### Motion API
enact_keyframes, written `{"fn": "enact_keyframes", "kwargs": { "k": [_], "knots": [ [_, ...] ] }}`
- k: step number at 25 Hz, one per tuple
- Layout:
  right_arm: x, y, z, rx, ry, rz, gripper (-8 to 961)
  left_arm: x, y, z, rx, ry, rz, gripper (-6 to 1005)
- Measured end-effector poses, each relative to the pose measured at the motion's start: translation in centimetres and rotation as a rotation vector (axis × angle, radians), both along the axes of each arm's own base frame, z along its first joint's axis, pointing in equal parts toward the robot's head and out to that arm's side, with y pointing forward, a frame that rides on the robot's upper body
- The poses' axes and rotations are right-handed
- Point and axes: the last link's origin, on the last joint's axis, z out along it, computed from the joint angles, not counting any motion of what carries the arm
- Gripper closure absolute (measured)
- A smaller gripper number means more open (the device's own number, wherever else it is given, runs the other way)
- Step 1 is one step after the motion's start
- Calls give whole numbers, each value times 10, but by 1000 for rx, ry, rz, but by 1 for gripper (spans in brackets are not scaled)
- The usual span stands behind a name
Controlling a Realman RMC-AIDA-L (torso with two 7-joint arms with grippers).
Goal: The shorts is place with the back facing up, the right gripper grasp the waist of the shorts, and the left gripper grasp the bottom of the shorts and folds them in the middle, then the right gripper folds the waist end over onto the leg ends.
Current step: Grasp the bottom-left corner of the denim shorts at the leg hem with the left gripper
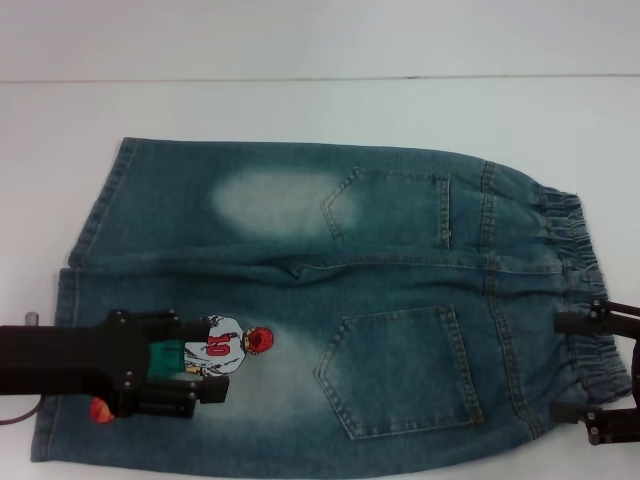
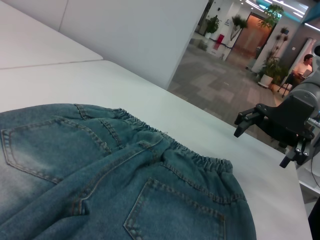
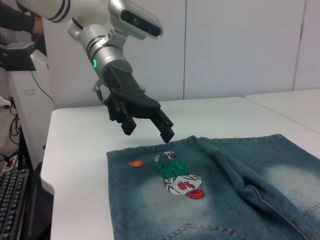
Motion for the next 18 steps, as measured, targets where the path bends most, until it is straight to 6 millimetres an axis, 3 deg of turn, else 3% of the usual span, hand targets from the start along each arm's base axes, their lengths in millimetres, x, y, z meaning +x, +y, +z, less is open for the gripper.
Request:
{"fn": "enact_keyframes", "kwargs": {
  "k": [18],
  "knots": [
    [0, -1, 0, 2, 5, -2, 42, 2, -3, 8, -11, -12, -24, 116]
  ]
}}
